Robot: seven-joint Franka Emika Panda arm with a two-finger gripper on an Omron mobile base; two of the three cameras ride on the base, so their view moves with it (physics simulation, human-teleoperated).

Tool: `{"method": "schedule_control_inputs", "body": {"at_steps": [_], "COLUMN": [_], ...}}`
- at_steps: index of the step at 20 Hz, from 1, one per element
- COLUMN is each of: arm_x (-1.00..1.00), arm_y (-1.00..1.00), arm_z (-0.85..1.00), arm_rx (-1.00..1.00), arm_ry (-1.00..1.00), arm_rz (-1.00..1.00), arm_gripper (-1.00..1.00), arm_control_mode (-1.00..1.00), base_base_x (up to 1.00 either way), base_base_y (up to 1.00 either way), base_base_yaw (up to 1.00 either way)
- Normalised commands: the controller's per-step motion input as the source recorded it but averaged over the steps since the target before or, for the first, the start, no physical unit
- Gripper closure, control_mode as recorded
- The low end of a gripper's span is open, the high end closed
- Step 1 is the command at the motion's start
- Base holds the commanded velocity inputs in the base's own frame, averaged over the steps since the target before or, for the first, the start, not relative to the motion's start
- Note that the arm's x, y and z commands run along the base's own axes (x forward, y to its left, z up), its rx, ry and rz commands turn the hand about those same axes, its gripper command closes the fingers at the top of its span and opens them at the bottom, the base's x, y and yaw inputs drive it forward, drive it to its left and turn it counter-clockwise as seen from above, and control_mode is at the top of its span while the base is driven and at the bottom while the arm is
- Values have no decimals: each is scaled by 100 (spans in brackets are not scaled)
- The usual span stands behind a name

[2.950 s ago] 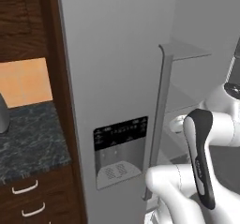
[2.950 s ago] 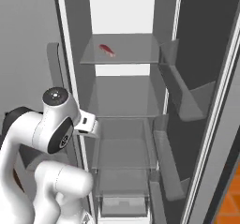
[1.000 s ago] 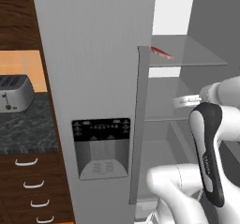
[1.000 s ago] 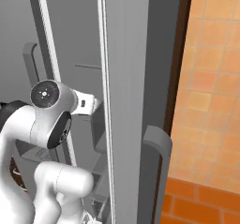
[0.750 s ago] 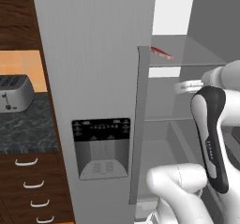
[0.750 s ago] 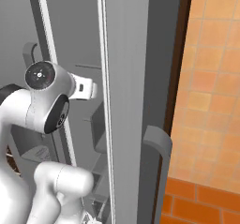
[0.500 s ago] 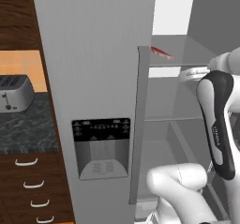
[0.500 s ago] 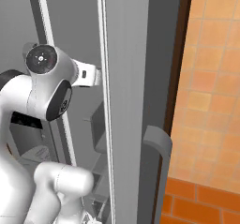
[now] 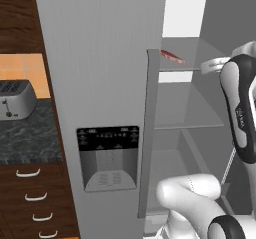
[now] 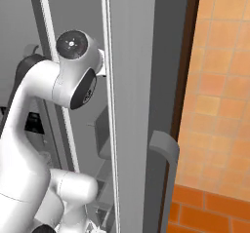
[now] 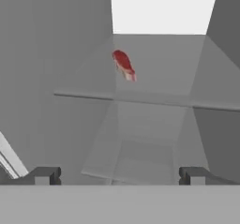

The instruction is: Place one lime and one steak in each tupperware on the nearby counter, to pack two identical lunches.

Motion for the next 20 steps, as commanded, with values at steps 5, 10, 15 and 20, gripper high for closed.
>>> {"method": "schedule_control_inputs", "body": {"at_steps": [5,10,15,20], "arm_x": [100,91,92,92], "arm_y": [-1,0,0,0], "arm_z": [-13,-17,-35,-19], "arm_rx": [0,0,-3,-5], "arm_ry": [2,3,5,7], "arm_rz": [0,7,15,10], "arm_gripper": [-100,-100,-100,-100], "arm_control_mode": [-100,-100,-100,-100], "base_base_x": [0,0,0,0], "base_base_y": [0,0,0,0], "base_base_yaw": [0,0,0,0]}}
